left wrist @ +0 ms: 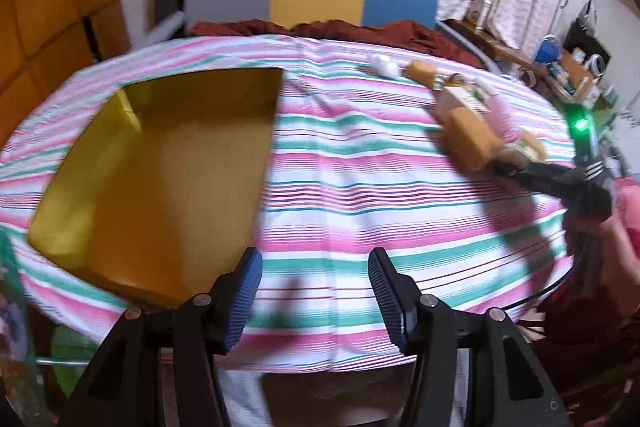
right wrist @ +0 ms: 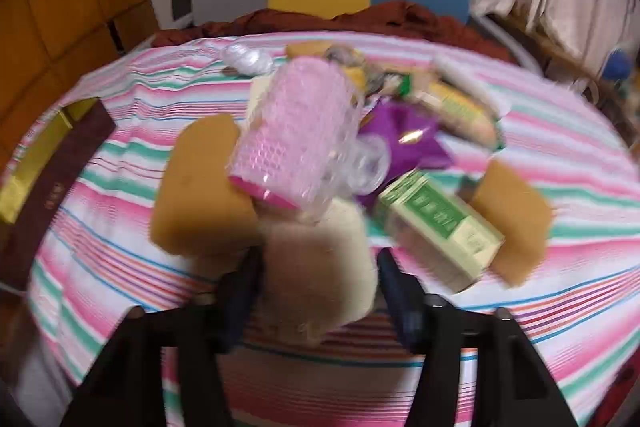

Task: Organize objects
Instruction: 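Grasp the beige pouch with the right gripper while the left gripper grasps a yellow sponge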

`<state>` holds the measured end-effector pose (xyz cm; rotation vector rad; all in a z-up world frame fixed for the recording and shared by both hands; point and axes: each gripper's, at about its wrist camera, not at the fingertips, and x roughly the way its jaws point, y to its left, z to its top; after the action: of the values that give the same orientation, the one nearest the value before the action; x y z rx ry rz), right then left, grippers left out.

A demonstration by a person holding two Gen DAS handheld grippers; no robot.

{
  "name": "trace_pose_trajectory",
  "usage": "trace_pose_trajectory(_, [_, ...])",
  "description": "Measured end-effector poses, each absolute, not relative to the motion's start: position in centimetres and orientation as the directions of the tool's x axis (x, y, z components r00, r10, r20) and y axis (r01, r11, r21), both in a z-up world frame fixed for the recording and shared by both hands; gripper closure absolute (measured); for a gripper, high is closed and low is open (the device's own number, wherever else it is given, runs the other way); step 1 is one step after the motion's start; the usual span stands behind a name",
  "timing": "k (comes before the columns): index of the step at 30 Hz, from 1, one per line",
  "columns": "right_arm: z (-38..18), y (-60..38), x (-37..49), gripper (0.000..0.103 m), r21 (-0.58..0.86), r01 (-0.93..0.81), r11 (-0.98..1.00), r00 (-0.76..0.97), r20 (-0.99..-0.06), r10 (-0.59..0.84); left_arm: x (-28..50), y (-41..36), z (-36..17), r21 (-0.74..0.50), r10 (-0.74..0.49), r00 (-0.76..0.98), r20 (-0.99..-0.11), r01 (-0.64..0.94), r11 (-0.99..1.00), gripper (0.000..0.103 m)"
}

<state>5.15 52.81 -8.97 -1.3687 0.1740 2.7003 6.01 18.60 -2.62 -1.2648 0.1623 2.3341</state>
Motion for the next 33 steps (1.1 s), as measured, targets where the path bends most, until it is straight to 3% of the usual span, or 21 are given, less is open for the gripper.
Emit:
trace_pose_trajectory(7, [-8.4, 51.3, 7.4, 0.049, 0.131, -0.063, -0.989, -0.524, -0.848, -0.079, 4.0, 23.2, -4.0, -0.384, 0.542, -0.233, -0.808, -0.49, -0.783, 0.047])
trace_pose_trajectory(10, [-8.2, 50.9, 7.8, 0.049, 0.184, -0.03, -0.982, -0.527, -0.838, -0.141, 3.6, 25.9, -3.9, -0.343, 0.52, -0.251, -0.817, -0.514, -0.787, 0.047])
trace_pose_trajectory(14, [-7.7, 51.4, 7.6, 0.049, 0.047, -0.108, -0.993, -0.51, -0.86, 0.015, 2.8, 29.2, -3.9, -0.342, 0.518, -0.235, -0.823, -0.524, -0.78, 0.047])
trace_pose_trajectory(19, [-7.8, 53.4, 8.0, 0.049, 0.23, -0.133, -0.964, -0.516, -0.847, -0.13, 1.8, 33.3, -4.8, -0.372, 0.554, -0.227, -0.801, -0.537, -0.757, 0.045])
trace_pose_trajectory(24, [-7.8, 51.8, 7.8, 0.049, 0.15, -0.085, -0.985, -0.499, -0.862, -0.088, 1.0, 36.2, -6.0, -0.399, 0.569, -0.199, -0.798, -0.534, -0.745, 0.042])
trace_pose_trajectory(28, [-8.1, 53.1, 7.9, 0.049, 0.256, -0.104, -0.961, -0.486, -0.856, -0.176, 0.3, 37.8, -6.6, -0.411, 0.575, -0.192, -0.795, -0.526, -0.745, 0.03])
trace_pose_trajectory(33, [-8.2, 53.3, 8.2, 0.049, 0.293, -0.104, -0.95, -0.479, -0.852, -0.21, -0.4, 39.9, -7.4, -0.36, 0.533, -0.19, -0.824, -0.551, -0.753, 0.031])
